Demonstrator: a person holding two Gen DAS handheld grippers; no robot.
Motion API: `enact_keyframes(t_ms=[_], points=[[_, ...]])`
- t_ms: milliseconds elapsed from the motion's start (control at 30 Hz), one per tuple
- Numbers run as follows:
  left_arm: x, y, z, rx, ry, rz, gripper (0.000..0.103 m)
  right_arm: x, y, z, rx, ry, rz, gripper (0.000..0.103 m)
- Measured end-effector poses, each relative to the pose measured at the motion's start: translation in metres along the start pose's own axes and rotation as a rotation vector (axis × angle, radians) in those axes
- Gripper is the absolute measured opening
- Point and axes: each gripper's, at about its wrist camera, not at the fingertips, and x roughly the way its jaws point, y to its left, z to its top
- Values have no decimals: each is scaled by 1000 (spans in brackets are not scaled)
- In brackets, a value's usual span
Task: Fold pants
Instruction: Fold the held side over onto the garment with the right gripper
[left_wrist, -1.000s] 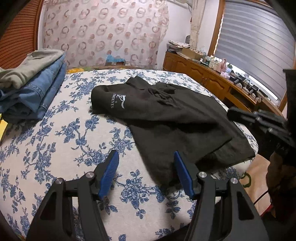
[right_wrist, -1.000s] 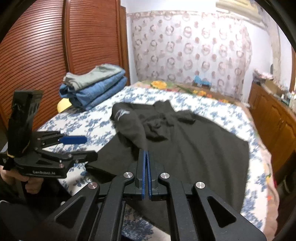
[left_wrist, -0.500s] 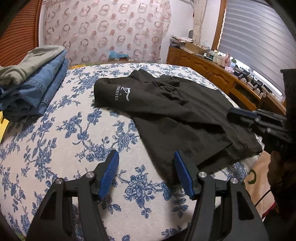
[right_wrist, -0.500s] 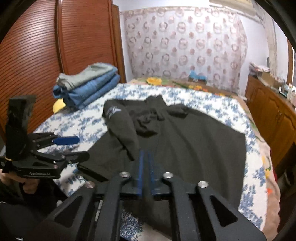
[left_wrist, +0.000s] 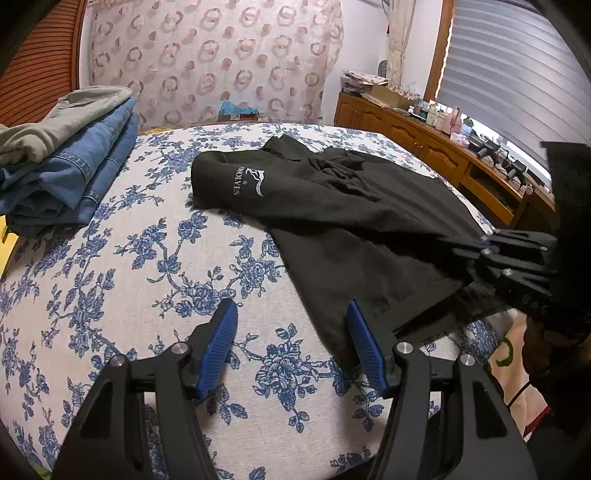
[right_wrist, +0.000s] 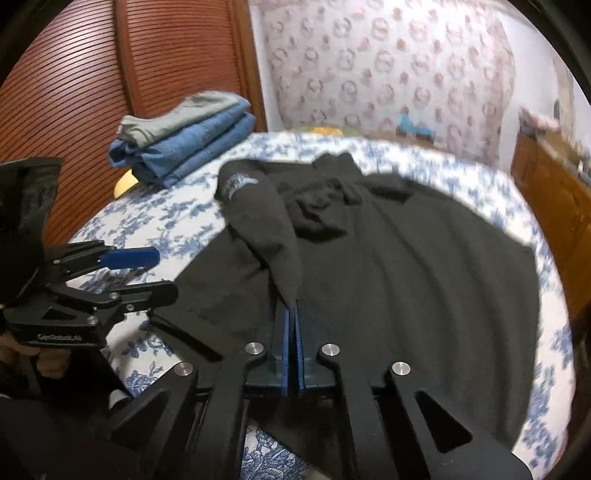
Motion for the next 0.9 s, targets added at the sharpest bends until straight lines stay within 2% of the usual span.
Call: enact_keyframes(t_ms=[233,333,900], points=[[-9,1,3,-9,-33,-5,61,-37,5,11,-41,-138,-88,0],[-11,-1,6,-4,-34,-13,61,-49,2,15,-43,-169,-112,0],[-15,-53,52,134,-54,-57,61,-101,-34,-2,29,-229,-202,0]])
